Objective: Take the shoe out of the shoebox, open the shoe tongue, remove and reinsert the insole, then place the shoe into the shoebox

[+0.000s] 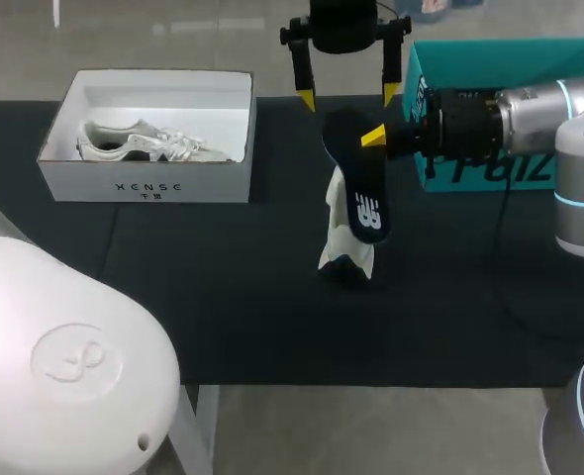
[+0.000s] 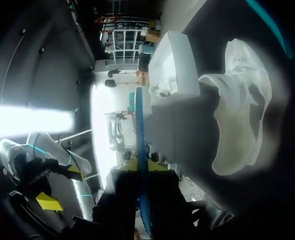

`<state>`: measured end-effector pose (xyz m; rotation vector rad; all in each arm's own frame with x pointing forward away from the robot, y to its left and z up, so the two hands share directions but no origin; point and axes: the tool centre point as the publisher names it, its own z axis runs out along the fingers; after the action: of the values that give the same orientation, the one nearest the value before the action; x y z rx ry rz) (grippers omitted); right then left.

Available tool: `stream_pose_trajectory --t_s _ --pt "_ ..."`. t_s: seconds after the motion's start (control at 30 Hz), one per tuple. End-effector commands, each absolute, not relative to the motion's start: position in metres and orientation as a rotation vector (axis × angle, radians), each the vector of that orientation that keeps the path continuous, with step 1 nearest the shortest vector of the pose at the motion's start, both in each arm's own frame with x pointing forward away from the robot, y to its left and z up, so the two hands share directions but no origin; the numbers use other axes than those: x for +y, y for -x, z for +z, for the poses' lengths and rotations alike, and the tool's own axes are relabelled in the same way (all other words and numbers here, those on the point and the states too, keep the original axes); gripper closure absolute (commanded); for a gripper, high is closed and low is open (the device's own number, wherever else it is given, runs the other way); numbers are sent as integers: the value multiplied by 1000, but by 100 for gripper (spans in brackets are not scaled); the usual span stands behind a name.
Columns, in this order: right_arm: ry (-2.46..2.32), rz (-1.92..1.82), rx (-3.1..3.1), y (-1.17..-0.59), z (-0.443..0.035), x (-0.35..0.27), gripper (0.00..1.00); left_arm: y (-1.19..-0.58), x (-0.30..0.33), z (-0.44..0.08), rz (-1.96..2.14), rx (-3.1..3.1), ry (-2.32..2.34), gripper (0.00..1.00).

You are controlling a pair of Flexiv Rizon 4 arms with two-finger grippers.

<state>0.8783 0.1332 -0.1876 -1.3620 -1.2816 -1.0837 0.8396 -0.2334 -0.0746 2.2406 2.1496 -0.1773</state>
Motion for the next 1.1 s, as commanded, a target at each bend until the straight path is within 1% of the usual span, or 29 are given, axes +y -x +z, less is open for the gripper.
stream_pose_trajectory --t_s 0.03,0.63,0.77,0.9,1.1 --pt "1359 -1084 -1281 -880 -188 132 100 -842 -237 -73 -74 2195 -2296 0" --pt "1358 -1085 -1275 -881 -189 127 100 -843 -241 -79 -107 2169 -2302 0" --pt "1360 -1097 -1263 -881 -188 122 100 -845 -242 -83 -180 2056 -2295 0" --pt "1353 -1139 -1231 -881 -179 113 100 -852 -240 -87 -326 1918 -2163 0" --pt "1342 -1211 -1190 -884 -163 98 100 -871 -226 -84 -531 1689 -1792 0"
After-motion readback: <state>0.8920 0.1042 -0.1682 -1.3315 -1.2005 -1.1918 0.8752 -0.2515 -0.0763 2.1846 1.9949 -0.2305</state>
